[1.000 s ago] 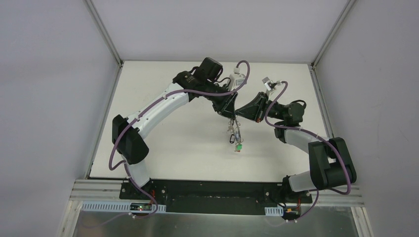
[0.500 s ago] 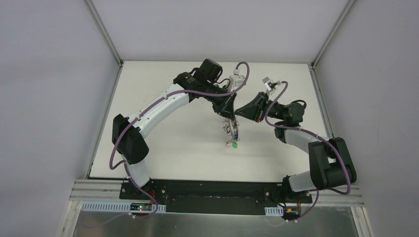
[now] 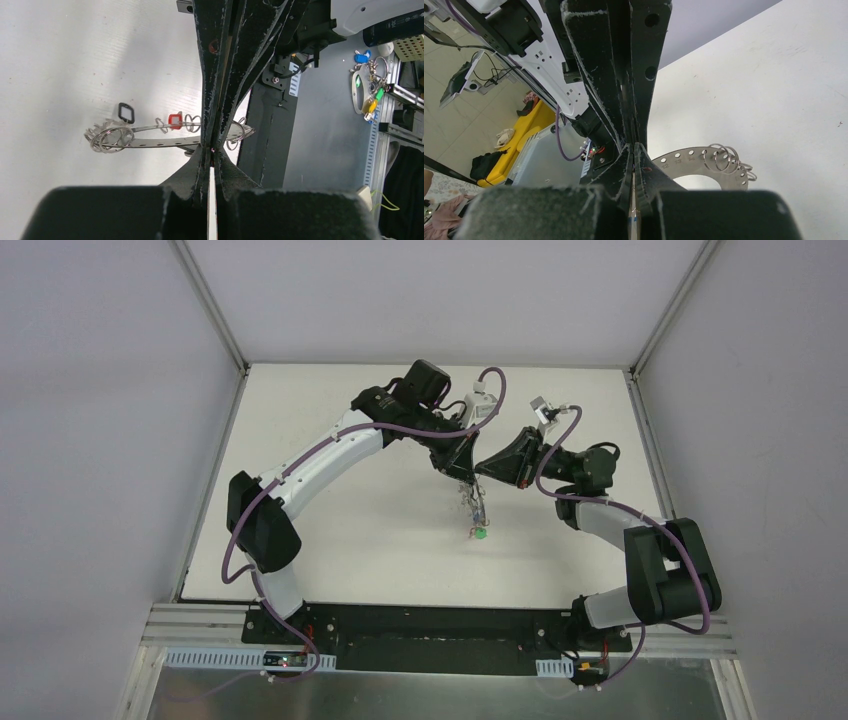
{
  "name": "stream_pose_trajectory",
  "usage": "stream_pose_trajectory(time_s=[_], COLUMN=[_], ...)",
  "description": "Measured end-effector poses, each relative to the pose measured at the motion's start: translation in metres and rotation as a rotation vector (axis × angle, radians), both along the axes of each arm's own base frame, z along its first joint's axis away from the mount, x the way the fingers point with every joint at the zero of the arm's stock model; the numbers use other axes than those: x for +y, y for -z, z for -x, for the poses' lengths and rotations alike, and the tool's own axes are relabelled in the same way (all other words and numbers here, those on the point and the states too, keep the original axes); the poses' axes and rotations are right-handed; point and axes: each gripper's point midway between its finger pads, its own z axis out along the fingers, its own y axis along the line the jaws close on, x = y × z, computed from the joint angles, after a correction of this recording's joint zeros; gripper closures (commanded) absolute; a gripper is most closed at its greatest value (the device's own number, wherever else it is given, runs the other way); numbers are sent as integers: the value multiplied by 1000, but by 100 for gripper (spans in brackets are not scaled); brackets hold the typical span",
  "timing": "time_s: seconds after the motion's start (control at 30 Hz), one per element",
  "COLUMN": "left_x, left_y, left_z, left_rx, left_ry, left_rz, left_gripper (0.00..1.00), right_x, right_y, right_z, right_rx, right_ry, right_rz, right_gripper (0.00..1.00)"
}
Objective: Put the keys on the keyring
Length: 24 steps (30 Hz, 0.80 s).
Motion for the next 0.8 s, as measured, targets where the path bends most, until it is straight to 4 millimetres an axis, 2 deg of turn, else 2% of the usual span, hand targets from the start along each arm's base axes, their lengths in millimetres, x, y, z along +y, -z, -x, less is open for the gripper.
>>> stream_pose_trajectory(time_s=[0.53,0.8], left_x=[5,19], left_y=[1,4], left_z=[1,-3], left_rx=[-20,-6], left_ry=[12,-26], left_rz=[-13,-56], left_gripper=[100,100], right_x=[0,-4], right_y=[2,3], right_z=[2,1], right_rx=[-20,-22], right_ry=[-10,-9], right_rz=[9,16], right_gripper=[100,100])
